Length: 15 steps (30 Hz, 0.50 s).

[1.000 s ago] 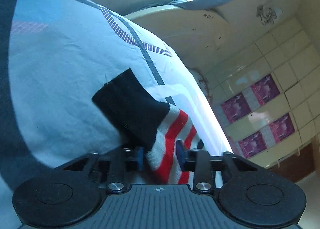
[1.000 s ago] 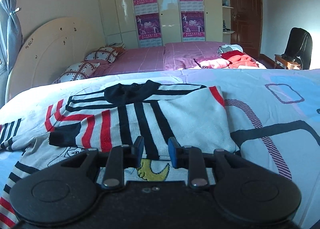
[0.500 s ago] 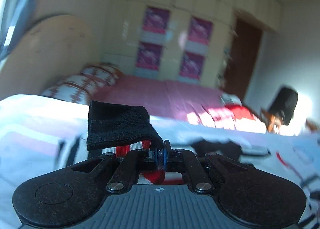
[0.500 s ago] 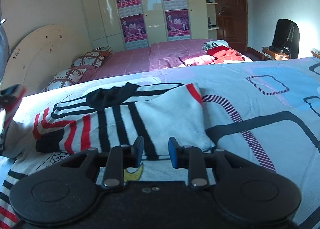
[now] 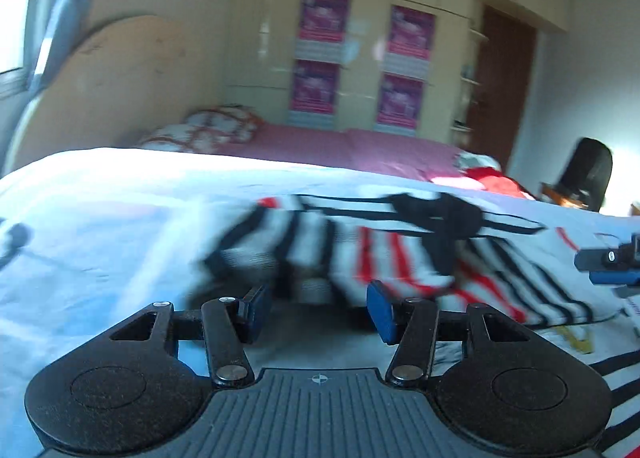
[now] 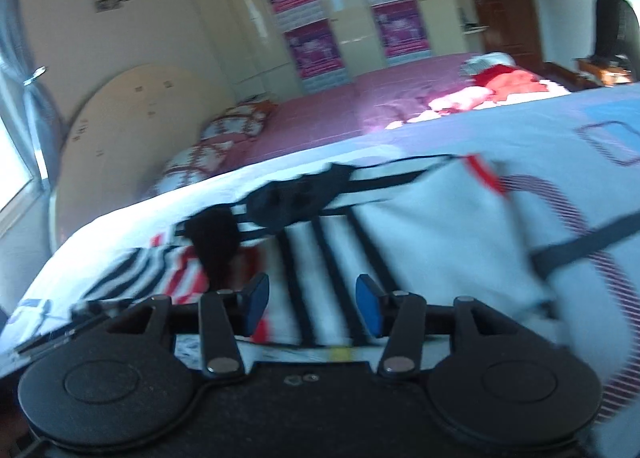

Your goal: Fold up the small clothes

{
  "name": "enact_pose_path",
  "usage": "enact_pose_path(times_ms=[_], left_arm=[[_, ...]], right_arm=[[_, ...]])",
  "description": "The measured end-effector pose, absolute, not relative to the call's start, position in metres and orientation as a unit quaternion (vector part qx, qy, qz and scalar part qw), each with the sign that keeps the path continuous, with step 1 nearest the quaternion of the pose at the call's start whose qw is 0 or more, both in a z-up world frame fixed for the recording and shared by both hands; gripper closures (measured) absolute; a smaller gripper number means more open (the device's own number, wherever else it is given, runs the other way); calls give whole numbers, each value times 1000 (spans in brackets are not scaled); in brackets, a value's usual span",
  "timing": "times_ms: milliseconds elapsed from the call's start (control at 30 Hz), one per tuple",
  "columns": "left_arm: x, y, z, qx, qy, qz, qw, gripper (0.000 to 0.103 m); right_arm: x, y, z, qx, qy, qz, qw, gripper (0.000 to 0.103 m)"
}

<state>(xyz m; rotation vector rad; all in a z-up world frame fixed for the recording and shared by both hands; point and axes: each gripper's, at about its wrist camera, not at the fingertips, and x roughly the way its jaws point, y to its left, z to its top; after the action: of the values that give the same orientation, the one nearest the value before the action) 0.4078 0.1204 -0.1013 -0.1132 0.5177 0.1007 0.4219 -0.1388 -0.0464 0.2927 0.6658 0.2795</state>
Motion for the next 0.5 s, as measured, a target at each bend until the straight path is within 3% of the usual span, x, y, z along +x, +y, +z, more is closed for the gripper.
enact_pose_path(times_ms=[133, 300, 333, 367, 400, 500], left_arm=[[419, 161, -128, -93, 293, 76, 948, 50], [431, 156, -153, -105, 305, 68, 944, 50], [430, 155, -153, -104, 297, 71, 947, 50], [427, 155, -153, -103, 288, 74, 949, 50], [427, 154, -154, -104, 285, 74, 950, 50], [427, 154, -155, -106, 285, 72, 950, 50]], right_arm=[[457, -85, -54, 132, 341, 172, 915, 54], [486, -37, -62, 71, 357, 174, 915, 50], [490, -29, -62, 45, 356, 163, 919, 54], [493, -24, -61, 23, 352, 153, 923, 66], [495, -23, -61, 12, 349, 152, 925, 93], [488, -36, -48, 11, 314, 141, 939, 97]])
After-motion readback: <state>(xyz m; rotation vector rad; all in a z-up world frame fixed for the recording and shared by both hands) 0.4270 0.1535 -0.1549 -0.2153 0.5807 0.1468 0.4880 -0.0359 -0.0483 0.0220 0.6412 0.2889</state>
